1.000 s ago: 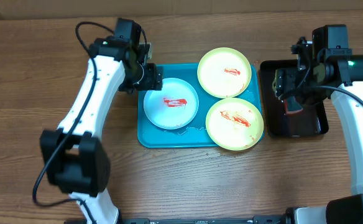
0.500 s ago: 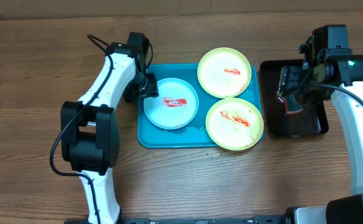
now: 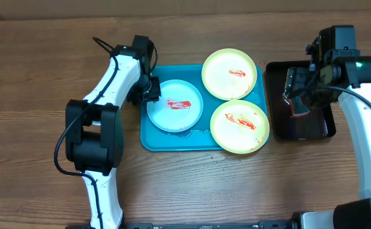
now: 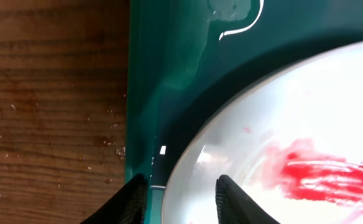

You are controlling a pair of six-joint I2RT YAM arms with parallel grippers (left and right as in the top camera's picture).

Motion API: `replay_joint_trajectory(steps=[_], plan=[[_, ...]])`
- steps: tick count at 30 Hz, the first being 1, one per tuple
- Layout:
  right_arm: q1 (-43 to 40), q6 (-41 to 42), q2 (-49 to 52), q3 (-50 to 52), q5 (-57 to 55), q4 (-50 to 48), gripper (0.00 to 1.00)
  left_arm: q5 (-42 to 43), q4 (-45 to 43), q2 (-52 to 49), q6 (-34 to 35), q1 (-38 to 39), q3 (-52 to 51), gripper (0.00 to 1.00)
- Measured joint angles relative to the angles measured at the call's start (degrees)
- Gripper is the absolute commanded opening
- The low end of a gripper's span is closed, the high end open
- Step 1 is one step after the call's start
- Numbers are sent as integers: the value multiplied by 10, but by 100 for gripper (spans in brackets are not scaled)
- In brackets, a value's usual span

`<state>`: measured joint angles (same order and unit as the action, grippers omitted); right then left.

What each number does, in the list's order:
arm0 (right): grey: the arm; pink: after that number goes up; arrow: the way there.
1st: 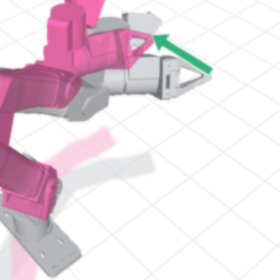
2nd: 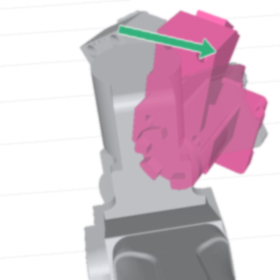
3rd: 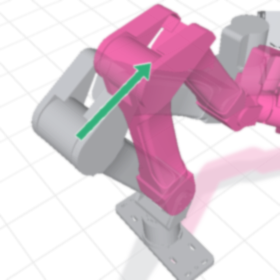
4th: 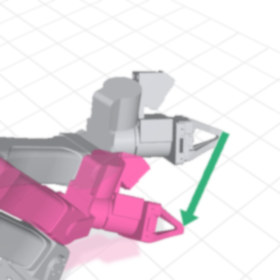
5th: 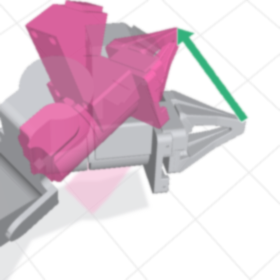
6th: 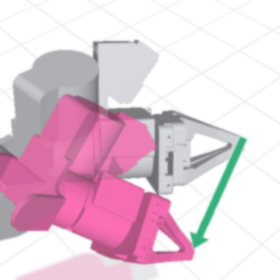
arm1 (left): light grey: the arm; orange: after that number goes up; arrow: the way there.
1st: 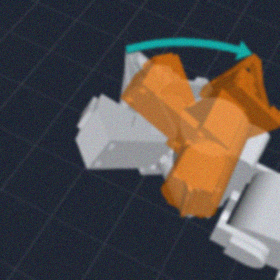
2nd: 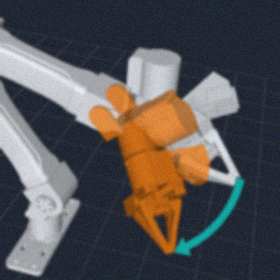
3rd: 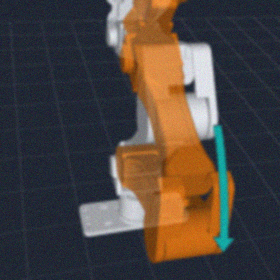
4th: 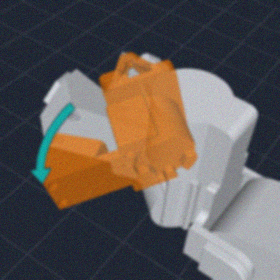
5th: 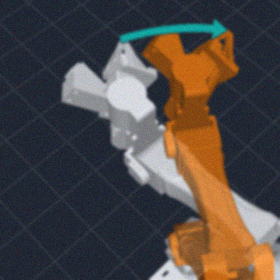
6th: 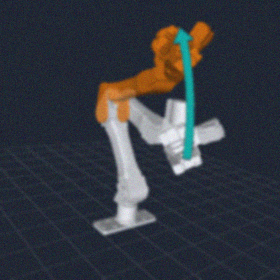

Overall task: Clean dirty plates on tray and stack at the side
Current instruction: 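Move left gripper to the white plate's left rim and grip it, then lower right gripper into the black tray and grasp the sponge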

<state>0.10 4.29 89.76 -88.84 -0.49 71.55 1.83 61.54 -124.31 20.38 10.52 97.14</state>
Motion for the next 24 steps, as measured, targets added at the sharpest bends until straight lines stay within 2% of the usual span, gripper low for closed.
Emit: replay_joint_trajectory(steps=[8, 12, 16, 21, 24], plan=[[0, 0, 0, 0, -2, 0, 78, -2, -23, 0, 0, 0, -7, 36], [0, 0, 0, 0, -4, 0, 78, -2, -22, 0, 0, 0, -19, 32], [0, 0, 0, 0, -4, 0, 78, -2, -17, 0, 0, 0, -24, 31], [0, 0, 0, 0, -4, 1, 82, 0, -42, 0, -3, 1, -49, 22], [0, 1, 0, 0, -10, 1, 82, -1, -47, 0, -9, 3, -53, 11]])
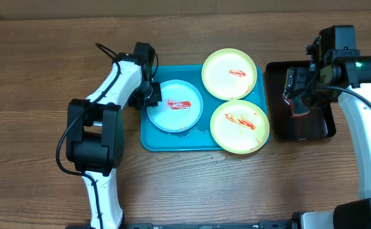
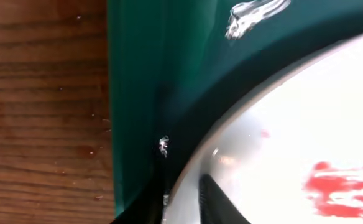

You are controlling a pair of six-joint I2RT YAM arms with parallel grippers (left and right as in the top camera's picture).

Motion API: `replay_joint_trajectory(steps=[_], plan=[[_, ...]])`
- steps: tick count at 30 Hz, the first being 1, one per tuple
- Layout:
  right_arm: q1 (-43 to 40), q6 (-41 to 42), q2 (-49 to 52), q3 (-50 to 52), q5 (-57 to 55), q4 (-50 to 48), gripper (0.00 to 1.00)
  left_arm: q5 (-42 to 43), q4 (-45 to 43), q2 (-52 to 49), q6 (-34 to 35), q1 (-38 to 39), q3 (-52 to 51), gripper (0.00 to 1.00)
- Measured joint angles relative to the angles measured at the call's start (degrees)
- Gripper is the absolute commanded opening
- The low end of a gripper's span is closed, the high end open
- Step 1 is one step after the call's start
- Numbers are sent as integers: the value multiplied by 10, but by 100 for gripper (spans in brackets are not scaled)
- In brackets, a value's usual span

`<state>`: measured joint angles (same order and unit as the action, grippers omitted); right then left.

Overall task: Clean dirty plates on tray and stack at the side
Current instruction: 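Lower right gripper into the black tray and grasp the sponge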

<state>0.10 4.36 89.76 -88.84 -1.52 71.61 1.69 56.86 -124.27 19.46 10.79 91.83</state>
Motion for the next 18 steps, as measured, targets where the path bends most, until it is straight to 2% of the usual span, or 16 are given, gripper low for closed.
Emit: replay_joint_trajectory(steps=[1, 6, 10, 18], plan=[[0, -1, 0, 0, -4, -1, 81, -1, 0, 1, -1, 0, -1, 4], [0, 0, 0, 0, -20, 0, 82, 4, 3, 7, -6, 0, -3, 4], [-8, -1, 0, 0, -23, -8, 78, 8, 2, 7, -6, 0, -3, 4], [-125, -28, 17, 0, 38, -48, 72, 9, -1, 7, -6, 0, -4, 4]])
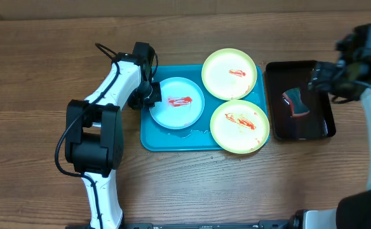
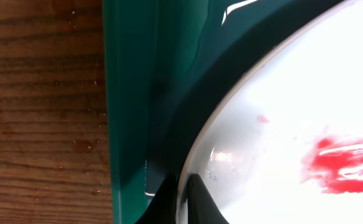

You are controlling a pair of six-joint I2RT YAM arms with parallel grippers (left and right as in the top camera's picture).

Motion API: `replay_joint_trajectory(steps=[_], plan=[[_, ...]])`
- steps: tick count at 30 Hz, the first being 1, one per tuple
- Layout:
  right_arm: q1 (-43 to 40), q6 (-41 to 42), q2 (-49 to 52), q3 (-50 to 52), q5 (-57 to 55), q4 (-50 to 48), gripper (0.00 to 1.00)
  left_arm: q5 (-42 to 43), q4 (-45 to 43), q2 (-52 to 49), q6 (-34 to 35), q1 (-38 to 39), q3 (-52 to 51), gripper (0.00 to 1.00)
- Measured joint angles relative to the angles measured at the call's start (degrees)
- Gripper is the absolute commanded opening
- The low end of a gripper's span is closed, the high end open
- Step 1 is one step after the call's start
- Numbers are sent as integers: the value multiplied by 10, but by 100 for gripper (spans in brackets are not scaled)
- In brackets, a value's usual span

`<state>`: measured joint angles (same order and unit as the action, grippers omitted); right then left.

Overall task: Clean dirty plates on tray and stack at the side
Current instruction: 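Lower right gripper into the black tray and grasp the sponge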

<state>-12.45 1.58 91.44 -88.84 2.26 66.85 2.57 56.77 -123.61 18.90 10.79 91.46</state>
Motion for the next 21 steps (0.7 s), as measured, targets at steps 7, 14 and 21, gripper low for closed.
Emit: replay_joint_trajectory(steps=[7, 14, 21], plan=[[-29, -63, 90, -1, 35, -8, 70, 2, -7, 0, 0, 0, 0, 5], [-28, -134, 213, -1, 13, 14, 71, 2, -11, 0, 0, 0, 0, 4], [-26, -188, 273, -1, 50, 12, 72, 2, -21, 0, 0, 0, 0, 4]])
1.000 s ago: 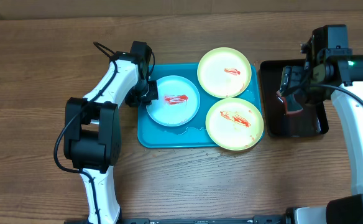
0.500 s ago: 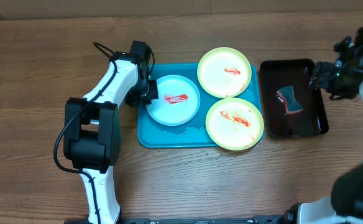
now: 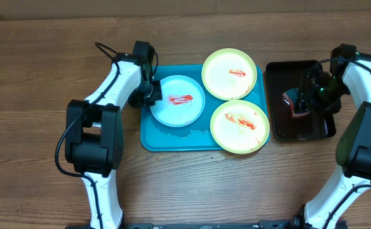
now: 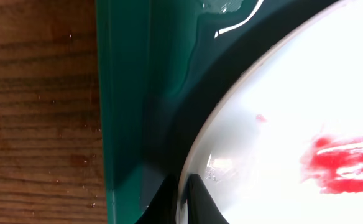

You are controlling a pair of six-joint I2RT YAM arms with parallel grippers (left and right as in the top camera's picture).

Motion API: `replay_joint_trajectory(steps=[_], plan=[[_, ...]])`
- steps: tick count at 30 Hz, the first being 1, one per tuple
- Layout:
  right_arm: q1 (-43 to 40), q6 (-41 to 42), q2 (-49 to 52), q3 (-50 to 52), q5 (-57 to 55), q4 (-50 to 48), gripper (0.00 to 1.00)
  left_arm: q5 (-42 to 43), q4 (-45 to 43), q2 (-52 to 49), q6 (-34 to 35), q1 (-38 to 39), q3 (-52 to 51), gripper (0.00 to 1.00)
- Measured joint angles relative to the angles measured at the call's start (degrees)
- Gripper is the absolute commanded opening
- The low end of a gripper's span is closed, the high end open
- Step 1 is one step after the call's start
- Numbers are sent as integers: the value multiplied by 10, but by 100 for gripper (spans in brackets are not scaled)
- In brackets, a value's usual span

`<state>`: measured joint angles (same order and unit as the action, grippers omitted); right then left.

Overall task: Clean dirty plates on tray and stack at the side
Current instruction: 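Lower right gripper into the black tray and grasp the sponge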

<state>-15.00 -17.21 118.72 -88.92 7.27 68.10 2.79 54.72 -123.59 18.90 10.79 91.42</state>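
A pale blue plate (image 3: 178, 101) with a red smear lies at the left of the teal tray (image 3: 173, 141). My left gripper (image 3: 148, 95) is shut on its left rim; in the left wrist view the two black fingertips (image 4: 197, 202) pinch the plate's edge (image 4: 194, 155). Two yellow-green plates with red smears lie on the tray, one at the back (image 3: 229, 73) and one at the front right (image 3: 239, 126). My right gripper (image 3: 307, 97) is down in the black bin (image 3: 325, 127) next to a red and dark sponge (image 3: 293, 105); its jaws do not show clearly.
The black bin stands on the wood table right of the tray. A thin puddle of water (image 3: 195, 131) lies on the tray in front of the blue plate. Bare wood lies left of the tray (image 4: 38, 112) and along the table's front.
The right arm has come down from above the bin's right side to the sponge in the bin. The left gripper keeps its pinch on the blue plate's rim, which sits slightly further right.
At first my left gripper stood open around the blue plate's left rim, with the right gripper at the sponge in the bin. The left jaws then narrowed and shut on the rim. The right arm had lifted off to the right, and now it is back at the sponge.
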Motion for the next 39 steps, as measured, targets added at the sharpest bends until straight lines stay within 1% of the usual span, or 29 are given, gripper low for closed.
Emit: replay_joint_trajectory(steps=[6, 10, 13, 15, 18, 19, 20, 21, 22, 23, 24, 30, 38, 39], plan=[[24, -19, 7, 0, 4, -26, 73, 0, -2, 0, 0, 0, 0, 4], [42, -2, 7, 11, -36, -54, 73, 0, -2, 0, 0, 0, 0, 4], [41, 9, 7, 25, -60, -68, 70, 0, -5, 0, 0, 0, 0, 4], [40, 12, 8, 36, -73, -74, 62, 0, -5, 0, 0, 0, 0, 4], [38, 19, 8, 42, -80, -73, 53, 0, -5, 0, 0, 0, 0, 4], [38, 19, 8, 42, -82, -72, 49, 0, -6, 0, 0, 0, 0, 4], [38, 21, 8, 42, -84, -70, 42, 0, -6, 0, 0, 0, 0, 4], [38, 21, 8, 42, -85, -70, 39, 0, -6, 0, 0, 0, 0, 4], [38, 25, 8, 42, -88, -68, 26, 0, -6, 0, 0, 0, 0, 4], [38, 24, 8, 42, -90, -67, 18, 0, -6, 0, 0, 0, 0, 4], [38, 29, 8, 42, -91, -67, 4, 0, -6, 0, 0, 0, 0, 4], [38, 56, 8, 42, -92, -63, 4, 0, -6, 0, 0, 0, 0, 4], [38, 91, 8, 23, -70, -18, 4, 0, -7, 0, 0, 0, 0, 4], [38, 95, 8, 19, -67, -13, 8, 0, -7, 0, 0, 0, 0, 4]])
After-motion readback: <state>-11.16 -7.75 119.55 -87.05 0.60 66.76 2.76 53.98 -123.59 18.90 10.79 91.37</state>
